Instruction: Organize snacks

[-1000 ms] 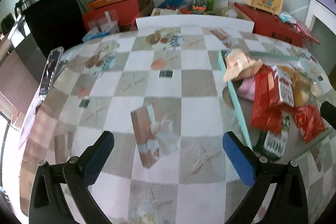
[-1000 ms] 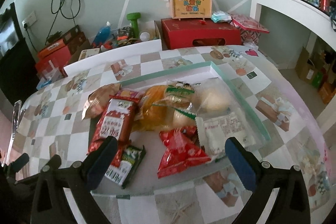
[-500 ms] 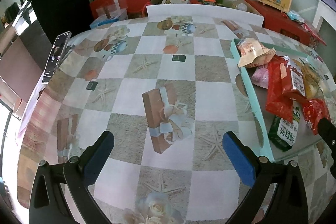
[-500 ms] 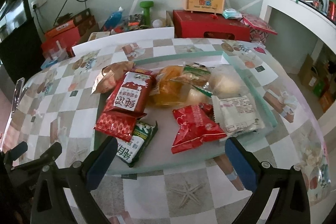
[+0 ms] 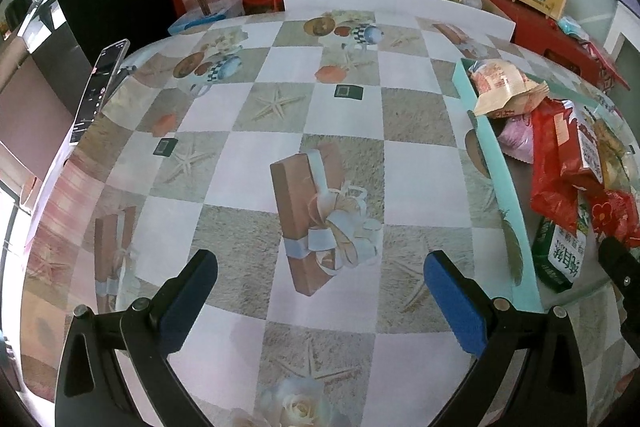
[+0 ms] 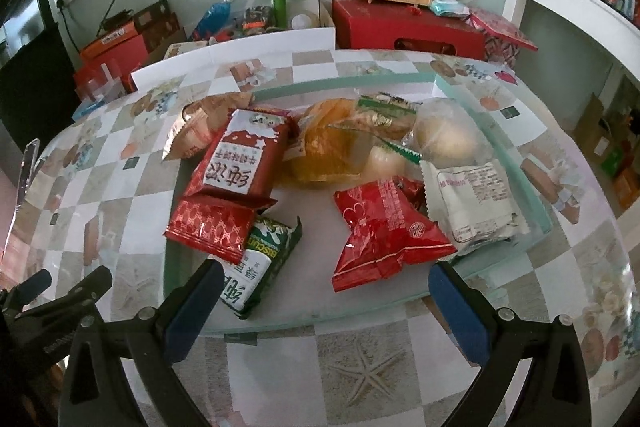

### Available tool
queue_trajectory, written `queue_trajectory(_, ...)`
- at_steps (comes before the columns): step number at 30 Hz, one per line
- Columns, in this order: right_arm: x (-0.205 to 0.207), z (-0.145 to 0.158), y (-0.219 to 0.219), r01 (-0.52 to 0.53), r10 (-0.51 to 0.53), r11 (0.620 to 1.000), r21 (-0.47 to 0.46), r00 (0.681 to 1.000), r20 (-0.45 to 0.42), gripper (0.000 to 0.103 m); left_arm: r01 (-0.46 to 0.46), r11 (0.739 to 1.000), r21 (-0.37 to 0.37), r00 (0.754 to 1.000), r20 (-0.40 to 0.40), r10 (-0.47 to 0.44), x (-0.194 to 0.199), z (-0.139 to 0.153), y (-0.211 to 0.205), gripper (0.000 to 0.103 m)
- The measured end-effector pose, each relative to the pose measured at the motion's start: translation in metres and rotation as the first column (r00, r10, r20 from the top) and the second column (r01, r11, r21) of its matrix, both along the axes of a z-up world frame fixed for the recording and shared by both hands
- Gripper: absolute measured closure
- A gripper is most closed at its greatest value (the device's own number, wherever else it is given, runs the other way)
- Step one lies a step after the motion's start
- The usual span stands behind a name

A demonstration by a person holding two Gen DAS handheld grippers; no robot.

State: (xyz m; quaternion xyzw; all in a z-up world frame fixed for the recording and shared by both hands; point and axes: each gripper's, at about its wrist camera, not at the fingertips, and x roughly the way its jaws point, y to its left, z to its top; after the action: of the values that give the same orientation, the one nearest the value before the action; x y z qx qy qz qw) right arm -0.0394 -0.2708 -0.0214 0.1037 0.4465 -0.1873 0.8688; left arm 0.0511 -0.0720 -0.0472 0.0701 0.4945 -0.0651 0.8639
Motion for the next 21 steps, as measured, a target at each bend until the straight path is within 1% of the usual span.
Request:
queue_trajectory(4,0.0002,-0.0027,0.0001,0.002,-0.002,1.0,0.003,1.0,-0.006,0.0,0.006,1.0,-0.007,1.0,-0.007,-0.006,-0.0003,-0.0022,-0.0005,0.0)
queue_trajectory(10,0.0004,-0.0046,-0.0013,0.005,-0.005,1.0,0.005,1.0,-0.011,0.0,0.015,1.0,-0.026,1.0,0.009,-0.015,-0.0028,0.0015,-0.0006,0.0)
queue_trajectory(21,0.0005,-0.007,-0.002,0.008,-0.008,1.0,0.006,1.0,-0.019,0.0,0.016,0.999,-0.031,1.0,0.003,-0.016,-0.0012,0.001,-0.0004,0.0)
